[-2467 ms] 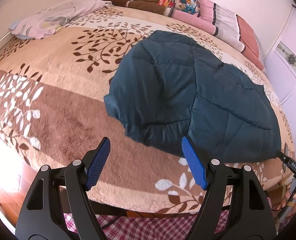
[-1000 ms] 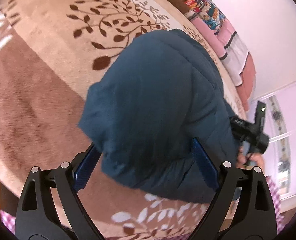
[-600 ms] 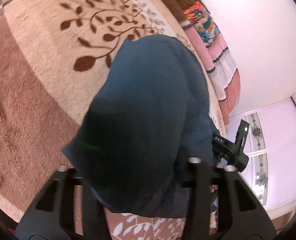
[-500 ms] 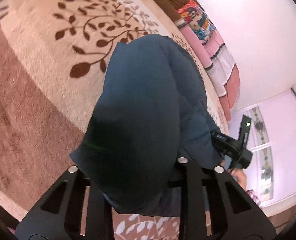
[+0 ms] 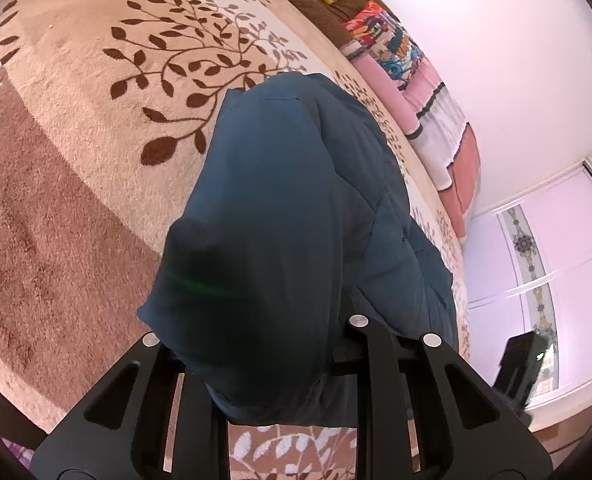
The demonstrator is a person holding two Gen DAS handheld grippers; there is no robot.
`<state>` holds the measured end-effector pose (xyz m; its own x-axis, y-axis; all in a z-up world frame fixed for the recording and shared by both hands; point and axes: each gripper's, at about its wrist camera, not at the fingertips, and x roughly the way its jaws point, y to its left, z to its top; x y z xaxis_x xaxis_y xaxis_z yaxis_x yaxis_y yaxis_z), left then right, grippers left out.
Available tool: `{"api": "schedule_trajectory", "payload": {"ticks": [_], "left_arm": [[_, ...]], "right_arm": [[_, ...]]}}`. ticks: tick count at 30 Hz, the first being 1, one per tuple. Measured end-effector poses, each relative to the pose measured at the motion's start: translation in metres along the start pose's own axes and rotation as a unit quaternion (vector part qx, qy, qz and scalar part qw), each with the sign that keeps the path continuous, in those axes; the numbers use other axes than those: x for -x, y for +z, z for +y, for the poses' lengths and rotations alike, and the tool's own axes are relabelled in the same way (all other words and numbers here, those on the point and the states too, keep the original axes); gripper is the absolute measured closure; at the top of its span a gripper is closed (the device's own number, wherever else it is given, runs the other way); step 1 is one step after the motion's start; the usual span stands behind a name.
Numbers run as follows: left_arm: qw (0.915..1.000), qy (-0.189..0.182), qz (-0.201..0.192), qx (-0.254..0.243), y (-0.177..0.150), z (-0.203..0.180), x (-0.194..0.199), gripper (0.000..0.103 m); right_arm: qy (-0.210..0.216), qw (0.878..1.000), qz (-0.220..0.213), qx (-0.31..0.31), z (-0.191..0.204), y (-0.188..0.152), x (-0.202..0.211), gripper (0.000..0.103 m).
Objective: Fold large clothes
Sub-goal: 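Grasp the folded jacket edge with the left tool while the right tool grasps it too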
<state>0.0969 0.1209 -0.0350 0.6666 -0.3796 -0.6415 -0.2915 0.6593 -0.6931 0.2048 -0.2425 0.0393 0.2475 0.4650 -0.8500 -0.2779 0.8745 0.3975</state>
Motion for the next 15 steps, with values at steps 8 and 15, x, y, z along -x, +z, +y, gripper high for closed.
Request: {"api": "schedule_trajectory", "payload": {"ticks": [8,15], "left_arm": [[0.9993,0.003,-0.009,-0.037,-0.004,-0.019,0.008,0.083],[0.9984,0.014,-0.011,-0.053,-0.004,-0.024,0.01,0.083]], "right_arm": [[-0.02,0.999,0.043,-0.021,-0.009,0.009,-0.052,0.093],[-0.058,0.998,0.033,0.003,0.007,0.007,-0.058,0.094]]}}
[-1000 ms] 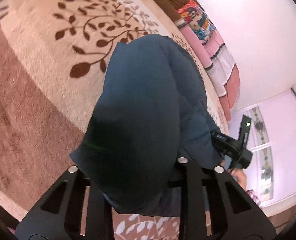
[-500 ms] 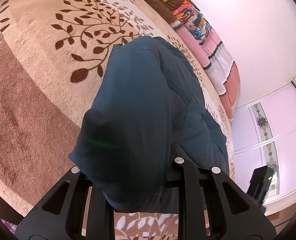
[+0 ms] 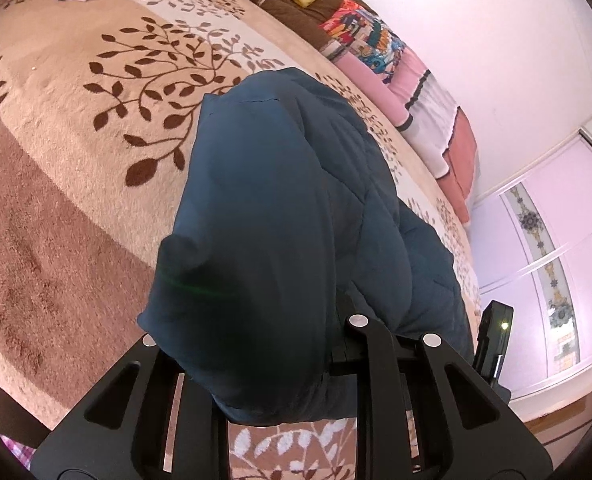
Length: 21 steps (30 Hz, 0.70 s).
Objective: Fold large clothes
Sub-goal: 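Grasp the folded jacket edge with the left tool while the right tool grasps it too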
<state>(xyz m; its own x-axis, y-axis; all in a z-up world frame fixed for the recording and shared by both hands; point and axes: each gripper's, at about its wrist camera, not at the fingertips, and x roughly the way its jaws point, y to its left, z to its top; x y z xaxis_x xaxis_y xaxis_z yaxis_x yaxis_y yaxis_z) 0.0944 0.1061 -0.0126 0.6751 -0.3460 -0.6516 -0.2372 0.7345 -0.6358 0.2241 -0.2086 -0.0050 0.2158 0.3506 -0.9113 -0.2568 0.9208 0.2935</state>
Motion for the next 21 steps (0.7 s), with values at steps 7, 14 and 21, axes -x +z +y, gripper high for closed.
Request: {"api": "schedule_trajectory", "payload": {"ticks": [7,14,21], "left_arm": [[0.9999,0.009,-0.001,-0.003,0.001,-0.006,0.003,0.083],[0.9999,0.012,-0.001,-0.006,0.001,-0.007,0.006,0.083],[0.9997,0.014,-0.006,-0.018,-0.001,-0.018,0.012,0.083]], "right_arm": [[-0.007,1.0,-0.005,-0.004,0.006,-0.006,0.003,0.094],[0.043,0.998,-0.047,-0.013,-0.001,-0.03,0.056,0.094],[0.055,0.998,-0.031,-0.022,-0.013,-0.067,0.061,0.093]]}}
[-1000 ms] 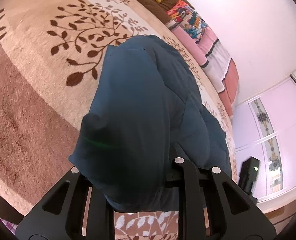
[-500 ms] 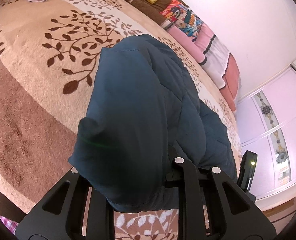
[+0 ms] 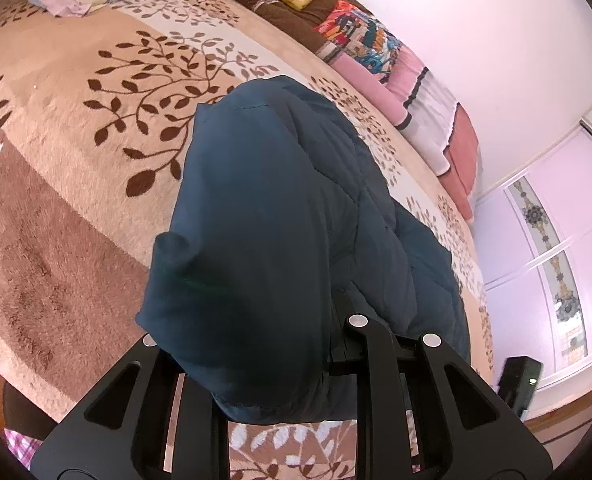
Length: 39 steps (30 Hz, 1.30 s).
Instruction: Fold large clothes
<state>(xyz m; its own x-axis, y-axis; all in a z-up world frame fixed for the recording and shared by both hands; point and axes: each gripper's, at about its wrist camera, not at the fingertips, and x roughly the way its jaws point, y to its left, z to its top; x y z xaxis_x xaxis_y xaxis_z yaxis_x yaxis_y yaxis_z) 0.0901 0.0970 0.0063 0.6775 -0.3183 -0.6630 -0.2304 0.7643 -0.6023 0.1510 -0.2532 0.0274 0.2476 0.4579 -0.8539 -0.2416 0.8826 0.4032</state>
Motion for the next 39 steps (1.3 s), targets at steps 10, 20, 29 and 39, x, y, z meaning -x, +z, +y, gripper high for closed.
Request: {"api": "schedule_trajectory", "payload": {"ticks": [10,20,29,39], "left_arm": [[0.9939,0.019,-0.025,-0.106,-0.006,-0.07,0.022,0.083],[0.9599,0.009,-0.067,-0.272,-0.028,-0.207,0.028,0.083],[0.9237,-0.016,-0.033,-0.381,-0.086,-0.293,-0.016,0.083],[0.8781,-0.018,0.038,-0.477,-0.175,-0.343,-0.099,0.079]], "right_arm": [[0.021,0.999,0.041,0.019,-0.001,0.006,-0.058,0.099],[0.11,0.992,-0.044,-0.033,-0.044,0.003,0.024,0.095],[0.091,0.968,-0.088,-0.216,-0.213,-0.022,0.056,0.1],[0.141,0.961,-0.081,-0.225,-0.228,-0.023,0.05,0.1]]}}
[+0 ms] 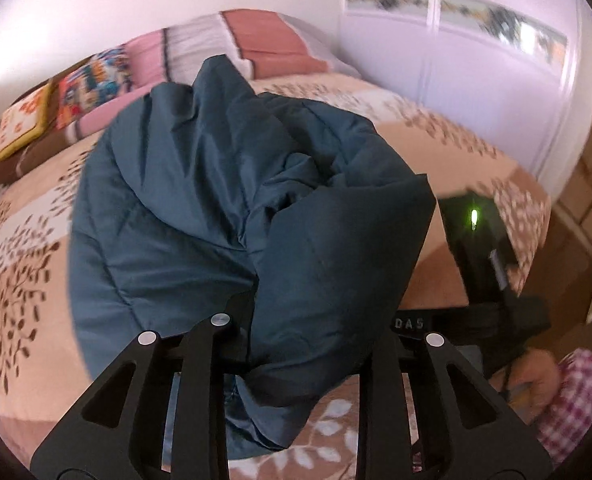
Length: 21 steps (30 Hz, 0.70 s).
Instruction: Fold large clothes
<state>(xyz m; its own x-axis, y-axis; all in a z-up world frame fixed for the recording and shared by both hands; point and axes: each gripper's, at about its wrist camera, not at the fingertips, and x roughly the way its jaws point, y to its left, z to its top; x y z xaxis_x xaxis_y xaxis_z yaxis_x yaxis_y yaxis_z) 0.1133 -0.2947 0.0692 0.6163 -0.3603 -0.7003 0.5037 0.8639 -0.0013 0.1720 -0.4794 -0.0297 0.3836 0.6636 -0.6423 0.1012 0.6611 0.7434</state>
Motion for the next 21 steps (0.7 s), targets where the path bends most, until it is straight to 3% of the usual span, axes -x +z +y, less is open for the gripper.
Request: {"api": "schedule_trajectory", "payload": {"ticks": [6,8,10,12,13,15,17,21], "left_arm": [[0.9987,0.005,0.012,-0.048,-0.02,-0.025,-0.033,0.075],[0.9986,0.001,0.017,-0.049,-0.021,-0.026,-0.036,0.068],[0.9987,-0.011,0.021,-0.046,-0.019,-0.026,-0.035,0.048],[0.998,-0.04,0.024,-0.042,-0.015,-0.028,-0.031,0.031],[0.9978,-0.05,0.021,-0.039,-0.014,-0.027,-0.025,0.027],[0.9975,-0.065,0.012,-0.028,-0.013,-0.025,-0.013,0.025],[0.9949,-0.101,-0.002,0.0,-0.013,-0.015,0.004,0.025],[0.9813,-0.183,-0.007,0.059,-0.021,0.002,0.022,0.025]], "right_arm": [[0.022,0.999,-0.004,-0.027,-0.021,-0.007,0.007,0.103],[0.025,0.999,-0.005,-0.036,-0.027,-0.008,0.012,0.103],[0.027,0.999,-0.008,-0.042,-0.031,-0.011,0.023,0.103],[0.02,0.999,-0.017,-0.044,-0.035,-0.013,0.04,0.103],[0.013,0.999,-0.023,-0.043,-0.036,-0.012,0.048,0.103],[-0.012,0.998,-0.048,-0.039,-0.038,-0.01,0.076,0.096],[-0.032,0.995,-0.083,-0.034,-0.033,-0.004,0.109,0.097],[-0.016,0.992,-0.125,0.015,0.014,0.014,0.157,0.097]]}}
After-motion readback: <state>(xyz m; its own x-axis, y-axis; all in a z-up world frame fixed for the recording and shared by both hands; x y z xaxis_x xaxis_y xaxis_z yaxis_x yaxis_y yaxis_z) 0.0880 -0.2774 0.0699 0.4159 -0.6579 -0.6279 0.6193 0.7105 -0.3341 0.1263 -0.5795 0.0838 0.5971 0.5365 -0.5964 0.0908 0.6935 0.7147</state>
